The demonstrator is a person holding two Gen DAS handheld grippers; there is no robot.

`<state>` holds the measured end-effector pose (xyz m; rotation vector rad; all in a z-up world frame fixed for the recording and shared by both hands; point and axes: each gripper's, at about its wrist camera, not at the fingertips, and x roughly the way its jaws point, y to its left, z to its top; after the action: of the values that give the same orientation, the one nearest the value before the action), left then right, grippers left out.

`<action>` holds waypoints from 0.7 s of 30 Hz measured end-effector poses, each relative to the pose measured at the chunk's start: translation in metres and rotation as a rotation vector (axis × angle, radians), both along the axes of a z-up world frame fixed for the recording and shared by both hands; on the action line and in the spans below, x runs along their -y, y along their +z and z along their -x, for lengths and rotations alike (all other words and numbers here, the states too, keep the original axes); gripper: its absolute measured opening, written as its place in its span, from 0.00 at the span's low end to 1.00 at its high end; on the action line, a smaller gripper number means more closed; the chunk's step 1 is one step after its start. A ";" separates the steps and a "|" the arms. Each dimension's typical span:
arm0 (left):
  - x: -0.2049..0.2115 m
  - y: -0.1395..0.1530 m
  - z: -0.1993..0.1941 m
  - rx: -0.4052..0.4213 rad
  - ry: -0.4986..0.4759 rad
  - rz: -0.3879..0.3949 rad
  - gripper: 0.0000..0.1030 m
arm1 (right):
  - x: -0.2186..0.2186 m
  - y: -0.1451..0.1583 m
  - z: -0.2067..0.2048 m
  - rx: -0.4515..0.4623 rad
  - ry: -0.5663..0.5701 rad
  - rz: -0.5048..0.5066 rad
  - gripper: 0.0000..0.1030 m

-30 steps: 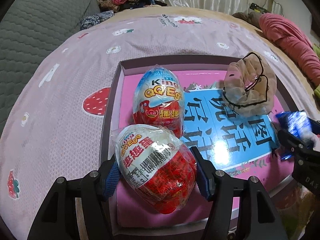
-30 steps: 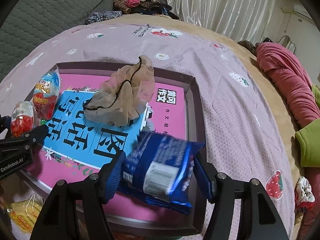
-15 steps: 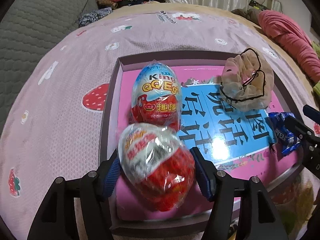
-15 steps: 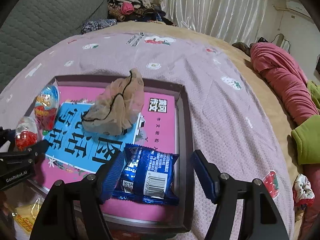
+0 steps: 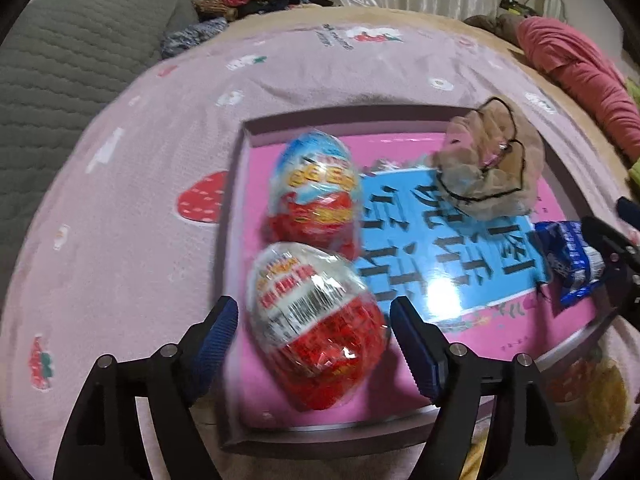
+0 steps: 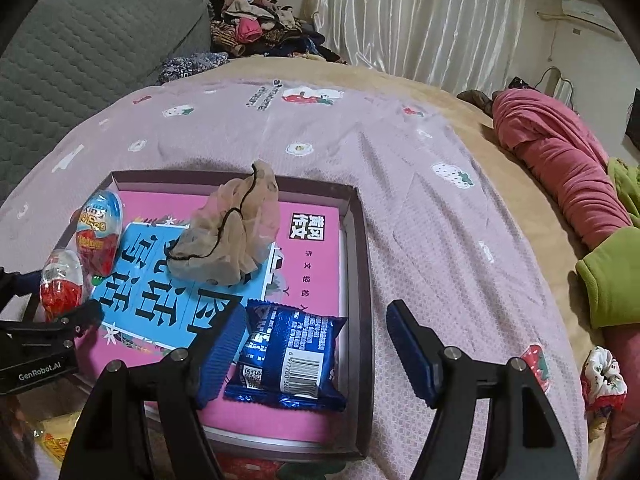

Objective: Organize objects
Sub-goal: 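Open the left tool to release the egg while the right tool releases the biscuit pack, then withdraw both tools from the tray toward the walnut and green scrunchie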

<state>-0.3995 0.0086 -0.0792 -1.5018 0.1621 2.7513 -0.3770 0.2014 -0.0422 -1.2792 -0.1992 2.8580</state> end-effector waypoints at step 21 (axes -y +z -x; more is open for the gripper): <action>0.010 0.078 -0.048 -0.146 -0.047 -0.117 0.78 | 0.014 0.085 -0.064 -0.232 0.064 0.073 0.86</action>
<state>-0.3517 -0.0017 -0.0016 -1.2547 0.0346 2.7788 -0.3130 0.1877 0.0431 -0.9546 -0.1373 3.0622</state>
